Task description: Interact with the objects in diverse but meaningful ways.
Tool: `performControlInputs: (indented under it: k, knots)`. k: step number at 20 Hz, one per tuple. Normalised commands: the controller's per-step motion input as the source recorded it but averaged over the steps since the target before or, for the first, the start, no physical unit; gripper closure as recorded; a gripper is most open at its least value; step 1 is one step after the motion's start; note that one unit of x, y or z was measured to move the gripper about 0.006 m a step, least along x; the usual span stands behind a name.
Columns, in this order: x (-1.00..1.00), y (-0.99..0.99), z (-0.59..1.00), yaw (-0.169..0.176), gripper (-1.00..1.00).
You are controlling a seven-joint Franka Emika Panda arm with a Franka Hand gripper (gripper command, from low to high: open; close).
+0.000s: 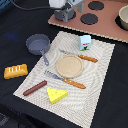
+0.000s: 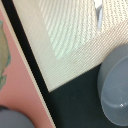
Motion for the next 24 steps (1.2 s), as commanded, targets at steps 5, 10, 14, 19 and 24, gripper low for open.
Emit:
performControlInputs:
  k: [5,10,14,19,24]
  knots:
    - [0.47,0.00,-0.10,-0.147,-1.00]
    - [0.33,0.03,-0.16,-0.128,-1.00]
    - [0.27,0.06,-0.20,-0.085,-1.00]
    - [0.39,0.13,-0.15,-0.086,-1.00]
    - [0.56,0.21,-0.03,-0.094,-1.00]
